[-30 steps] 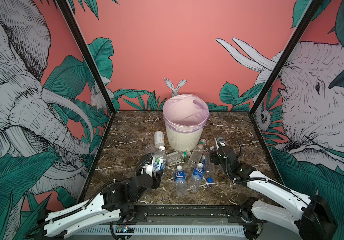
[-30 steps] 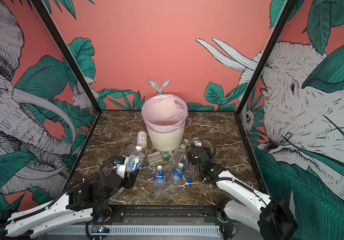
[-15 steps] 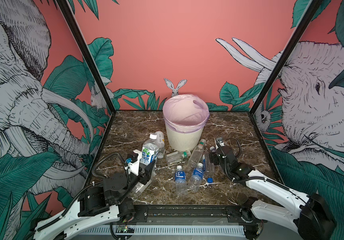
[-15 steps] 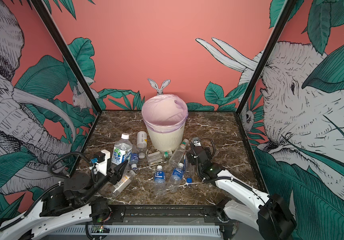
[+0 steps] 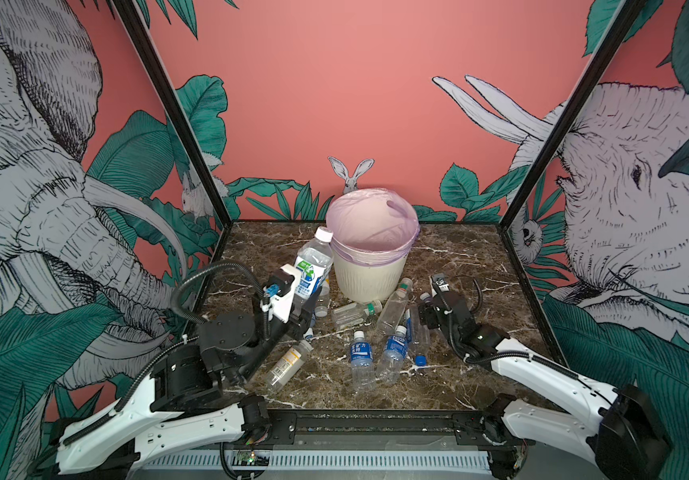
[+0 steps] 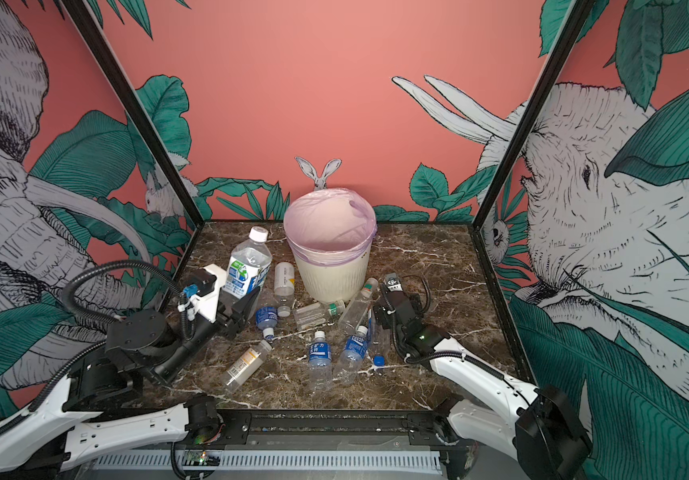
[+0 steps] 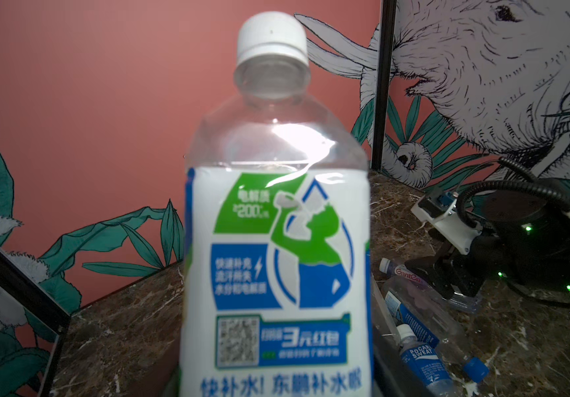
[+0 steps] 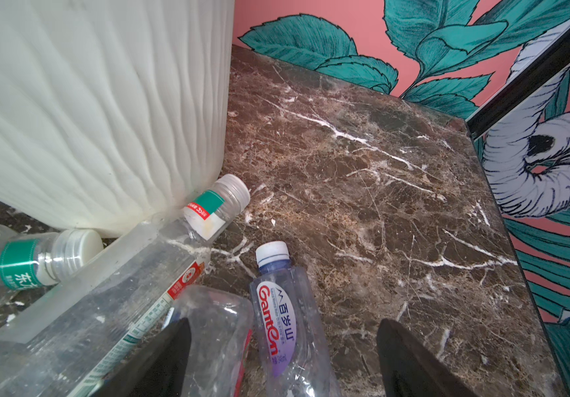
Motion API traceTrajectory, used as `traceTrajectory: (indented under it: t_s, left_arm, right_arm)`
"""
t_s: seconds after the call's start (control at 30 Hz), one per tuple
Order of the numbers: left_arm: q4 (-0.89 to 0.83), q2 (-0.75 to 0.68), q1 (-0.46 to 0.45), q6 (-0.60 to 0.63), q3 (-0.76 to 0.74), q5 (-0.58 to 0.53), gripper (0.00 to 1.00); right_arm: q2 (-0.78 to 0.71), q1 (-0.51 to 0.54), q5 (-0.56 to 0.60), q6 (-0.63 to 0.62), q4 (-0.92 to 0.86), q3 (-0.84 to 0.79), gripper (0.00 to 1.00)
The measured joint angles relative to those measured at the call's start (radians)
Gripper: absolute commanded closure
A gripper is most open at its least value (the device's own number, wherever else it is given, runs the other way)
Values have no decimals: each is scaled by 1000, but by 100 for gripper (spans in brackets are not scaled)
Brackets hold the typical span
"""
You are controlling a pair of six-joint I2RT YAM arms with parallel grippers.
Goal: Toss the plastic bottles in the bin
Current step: 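Carry the bottle over the bin with the left gripper and release, then withdraw the left gripper from the bin back toward the bottles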
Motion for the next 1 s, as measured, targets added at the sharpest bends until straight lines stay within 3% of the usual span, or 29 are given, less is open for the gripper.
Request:
traceTrajectory:
  t_s: [0.07,0.27,0.37,0.4,0.43,0.53,0.73,1.0]
  left_arm:
    - [9,116,46,30,119,53,54]
    - [32,502,327,49,533,293,49]
    - [23,709,421,32,728,427,30]
    - [13,774,448,28,783,458,8]
    - [3,839,468,23,835,482,1]
    - [-11,954,504,-7,870,490,1]
    - [13,875,538,-42,624,477,0]
    - [82,591,541,-43,548,463,0]
  right_arm:
    - [0,0,0,4,-2,9,13]
    - [-13,0,1,12,-21,14,13]
    - [-25,0,7,12,-26,14,11]
    - [-29,0,8,13,-27,14,9]
    - [-31,0,11,13,-29,14,7]
    - [-36,0,15,13,-43,14,4]
    - [-55,0,14,13,-56,14,2]
    - [-21,0,-20,25,-73,47,6]
